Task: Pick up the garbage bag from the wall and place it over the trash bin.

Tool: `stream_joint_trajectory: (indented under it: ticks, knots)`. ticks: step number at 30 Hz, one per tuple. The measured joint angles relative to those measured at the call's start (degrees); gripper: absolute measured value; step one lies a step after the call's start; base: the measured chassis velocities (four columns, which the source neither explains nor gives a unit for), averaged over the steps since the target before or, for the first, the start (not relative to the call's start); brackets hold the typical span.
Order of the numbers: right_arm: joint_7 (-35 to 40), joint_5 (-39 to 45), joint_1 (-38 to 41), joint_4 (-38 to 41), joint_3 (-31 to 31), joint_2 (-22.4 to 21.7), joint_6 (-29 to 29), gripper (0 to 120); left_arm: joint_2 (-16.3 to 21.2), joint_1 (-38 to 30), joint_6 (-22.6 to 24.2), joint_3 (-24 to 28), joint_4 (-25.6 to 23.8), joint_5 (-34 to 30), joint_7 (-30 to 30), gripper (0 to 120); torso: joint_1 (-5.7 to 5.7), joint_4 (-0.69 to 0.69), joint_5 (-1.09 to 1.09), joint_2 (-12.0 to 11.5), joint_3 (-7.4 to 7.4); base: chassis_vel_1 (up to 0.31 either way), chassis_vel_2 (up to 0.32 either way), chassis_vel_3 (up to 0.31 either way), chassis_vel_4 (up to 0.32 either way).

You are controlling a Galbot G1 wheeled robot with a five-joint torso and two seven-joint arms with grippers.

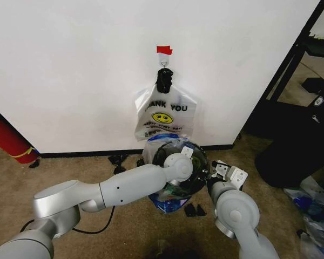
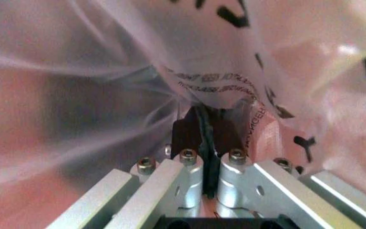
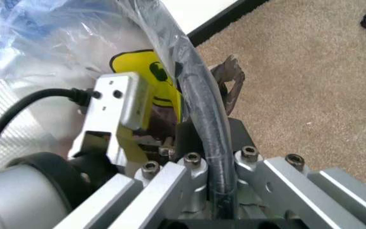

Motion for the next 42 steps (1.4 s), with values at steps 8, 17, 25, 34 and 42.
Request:
stream_joint_trajectory:
  ticks: [8,17,25,34,42]
  knots:
    - [-0.05,-0.03,-0.31,0.18,0.02,0.16,0.01,0,-0.26,0.51,0.00,0.40,0.24,0.26,0.00,0,0.00,0.00,0.00,0.00,0.00,0.000,0.000,0.000,0.000]
    - [-1.05,-1.44,-0.35,-0.66,0.33,-0.31,0.02,0,0.90,-1.01,-0.03,-0.27,-3.03,-2.64,-1.74,0,0.00,0.00,0.00,0.00,0.00,0.000,0.000,0.000,0.000]
    - [-2.47,-5.09,0.14,-1.77,-0.35,0.03,0.35,0,2.01,-4.06,-0.06,2.04,-4.01,-7.45,-3.61,0,0.00,0.00,0.00,0.00,0.00,0.000,0.000,0.000,0.000]
    - [-4.35,-8.02,-0.61,-2.57,0.28,-1.04,0.57,0,3.69,-5.83,-0.10,0.29,-8.84,-14.03,-6.04,0,0.00,-0.01,0.00,0.00,0.00,0.000,0.000,0.000,0.000]
    - [-5.10,-10.97,-0.80,-3.53,0.22,-1.08,1.06,0,4.10,-5.37,-0.10,1.94,-9.23,-16.47,-6.80,0,0.00,-0.01,0.00,0.00,0.00,0.000,0.000,0.000,0.000]
